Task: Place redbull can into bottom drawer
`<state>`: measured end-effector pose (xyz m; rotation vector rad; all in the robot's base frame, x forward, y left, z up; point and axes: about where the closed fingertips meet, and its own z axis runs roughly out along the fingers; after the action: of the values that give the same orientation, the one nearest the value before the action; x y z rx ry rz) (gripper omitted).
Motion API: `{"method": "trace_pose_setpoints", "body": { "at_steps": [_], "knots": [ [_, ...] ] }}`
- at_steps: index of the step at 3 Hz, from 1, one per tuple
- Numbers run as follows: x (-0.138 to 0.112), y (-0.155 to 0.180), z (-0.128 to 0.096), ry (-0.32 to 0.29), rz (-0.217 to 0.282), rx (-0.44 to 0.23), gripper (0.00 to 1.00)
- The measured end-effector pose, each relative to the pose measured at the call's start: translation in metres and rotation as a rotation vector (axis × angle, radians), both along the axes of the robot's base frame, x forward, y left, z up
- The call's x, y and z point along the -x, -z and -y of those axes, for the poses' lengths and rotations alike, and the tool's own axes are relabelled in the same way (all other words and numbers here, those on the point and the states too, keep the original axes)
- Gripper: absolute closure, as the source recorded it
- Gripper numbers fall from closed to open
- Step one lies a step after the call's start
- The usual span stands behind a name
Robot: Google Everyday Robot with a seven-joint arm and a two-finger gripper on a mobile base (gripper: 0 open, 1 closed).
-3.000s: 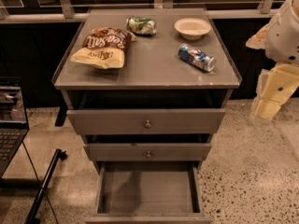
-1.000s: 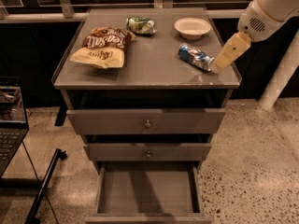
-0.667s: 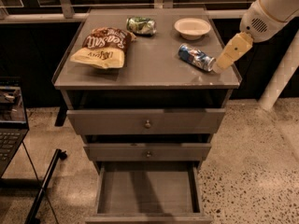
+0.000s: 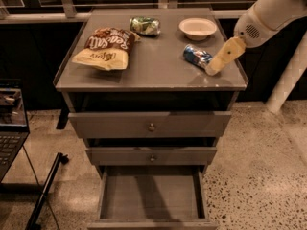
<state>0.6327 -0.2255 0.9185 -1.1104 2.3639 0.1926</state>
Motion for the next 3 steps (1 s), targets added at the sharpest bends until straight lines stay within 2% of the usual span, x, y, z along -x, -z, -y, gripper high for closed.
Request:
{"method": "trace_pose_setpoints", "body": {
  "at_steps": [1, 2, 3],
  "knots": [
    [-0.018, 0.011, -0.036, -0.083, 0.037, -0.095, 0.0],
    [-0.029, 0.018, -0.073, -0.161, 0.066, -0.163, 0.0],
    [-0.039, 0.024, -0.092, -0.172, 0.098, -0.197, 0.0]
  ]
}}
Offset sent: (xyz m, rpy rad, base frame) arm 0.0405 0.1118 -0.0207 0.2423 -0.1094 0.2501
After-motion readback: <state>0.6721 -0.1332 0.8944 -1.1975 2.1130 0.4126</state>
